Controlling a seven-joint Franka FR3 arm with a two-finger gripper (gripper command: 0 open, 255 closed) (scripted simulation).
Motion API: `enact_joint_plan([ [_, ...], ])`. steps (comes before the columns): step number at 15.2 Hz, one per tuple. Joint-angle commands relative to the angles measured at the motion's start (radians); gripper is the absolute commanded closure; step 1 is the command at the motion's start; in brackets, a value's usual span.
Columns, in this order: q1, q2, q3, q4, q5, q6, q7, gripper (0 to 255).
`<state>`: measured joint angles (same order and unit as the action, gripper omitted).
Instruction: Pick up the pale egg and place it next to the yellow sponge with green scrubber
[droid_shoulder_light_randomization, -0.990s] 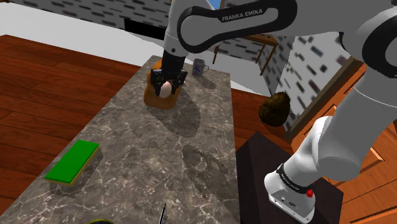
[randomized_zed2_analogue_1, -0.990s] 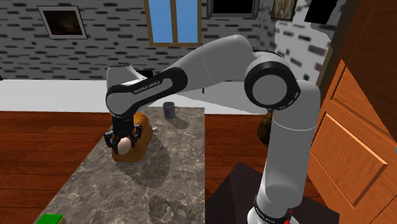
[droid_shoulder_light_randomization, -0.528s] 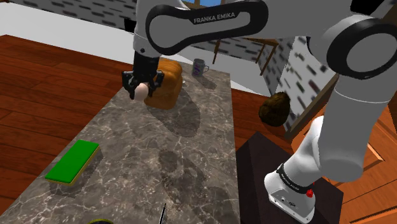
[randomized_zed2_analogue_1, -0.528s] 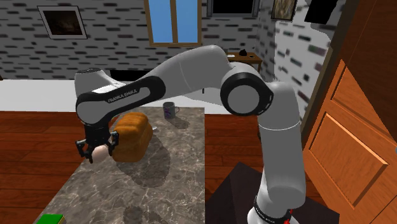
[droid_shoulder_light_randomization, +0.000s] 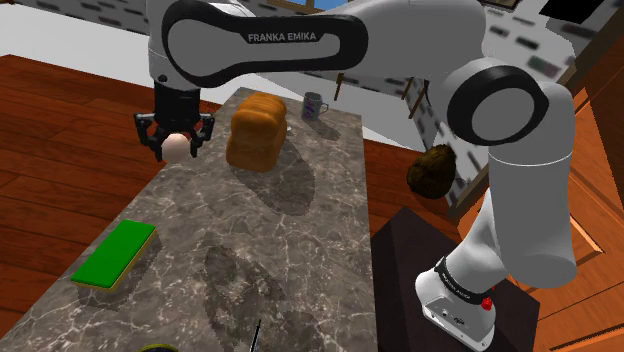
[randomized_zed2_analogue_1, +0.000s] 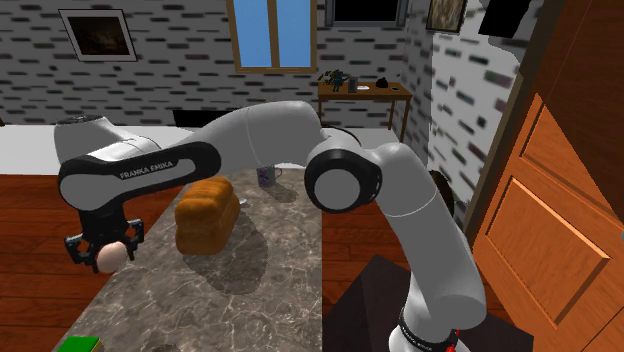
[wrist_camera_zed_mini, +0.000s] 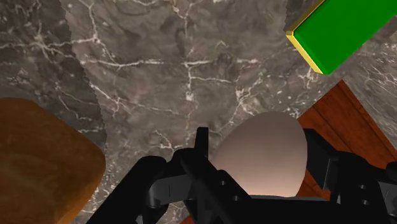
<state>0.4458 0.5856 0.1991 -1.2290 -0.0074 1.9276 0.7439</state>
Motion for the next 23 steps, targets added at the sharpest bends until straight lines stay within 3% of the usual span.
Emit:
enact_joint_plan([
  [1, 0.005, 0.016, -0.001, 0.004, -0.003, 0.013, 0.004, 255],
  [23, 0.002, 0.082, -0.008, -0.159, -0.009, 0.24, -0.007, 255],
])
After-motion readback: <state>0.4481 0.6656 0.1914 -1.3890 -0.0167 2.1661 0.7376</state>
